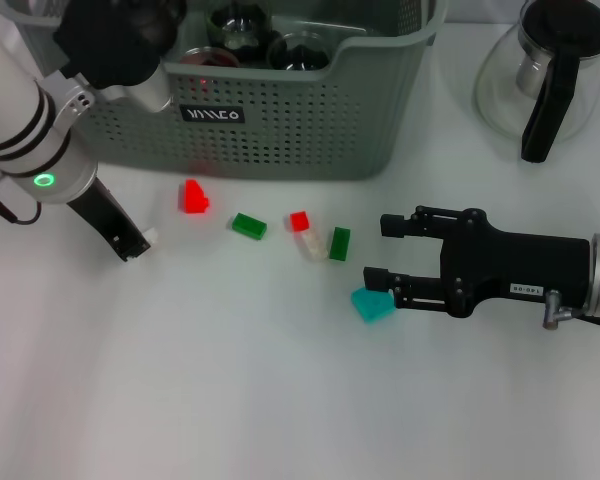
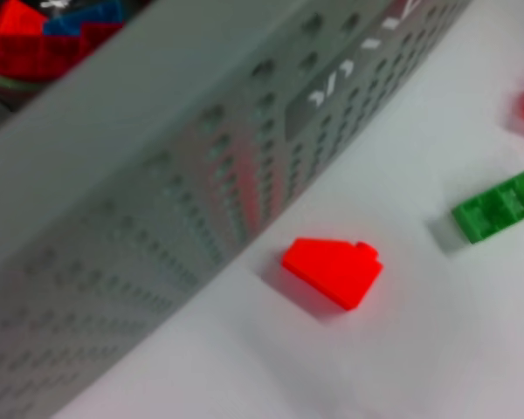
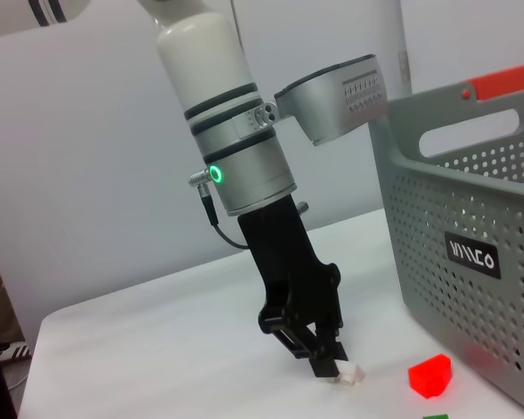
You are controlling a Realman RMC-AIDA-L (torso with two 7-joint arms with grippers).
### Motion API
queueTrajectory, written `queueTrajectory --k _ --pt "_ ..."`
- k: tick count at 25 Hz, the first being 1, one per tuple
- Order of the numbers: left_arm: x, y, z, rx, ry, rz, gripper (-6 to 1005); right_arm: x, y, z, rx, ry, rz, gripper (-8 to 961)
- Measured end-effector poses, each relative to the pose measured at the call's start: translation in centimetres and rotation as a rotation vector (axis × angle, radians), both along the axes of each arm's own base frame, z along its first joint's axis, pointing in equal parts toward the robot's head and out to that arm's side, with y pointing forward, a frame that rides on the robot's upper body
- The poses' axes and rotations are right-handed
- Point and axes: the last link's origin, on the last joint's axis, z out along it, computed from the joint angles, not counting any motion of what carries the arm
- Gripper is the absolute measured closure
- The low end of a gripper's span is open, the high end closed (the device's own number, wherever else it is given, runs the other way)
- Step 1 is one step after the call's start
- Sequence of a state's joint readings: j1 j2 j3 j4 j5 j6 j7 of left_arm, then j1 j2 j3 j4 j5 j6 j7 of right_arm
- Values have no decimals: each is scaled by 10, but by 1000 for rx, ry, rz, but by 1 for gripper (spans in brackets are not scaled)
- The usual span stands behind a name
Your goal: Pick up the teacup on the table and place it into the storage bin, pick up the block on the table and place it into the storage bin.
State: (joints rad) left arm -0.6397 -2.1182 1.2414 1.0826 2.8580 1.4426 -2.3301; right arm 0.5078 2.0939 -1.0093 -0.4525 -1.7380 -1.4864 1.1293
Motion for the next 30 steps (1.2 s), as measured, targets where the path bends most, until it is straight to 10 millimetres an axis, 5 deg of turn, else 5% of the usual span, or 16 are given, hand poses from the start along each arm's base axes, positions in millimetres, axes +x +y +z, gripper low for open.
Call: queueTrajectory --k 15,26,30 --pt "-5 3 46 67 -249 187 888 -1 1 0 0 0 4 208" --pt "-19 -12 76 53 -730 293 894 -2 1 0 -4 2 6 208" --pt "-11 -21 87 33 -938 268 893 -3 1 0 -3 1 9 208"
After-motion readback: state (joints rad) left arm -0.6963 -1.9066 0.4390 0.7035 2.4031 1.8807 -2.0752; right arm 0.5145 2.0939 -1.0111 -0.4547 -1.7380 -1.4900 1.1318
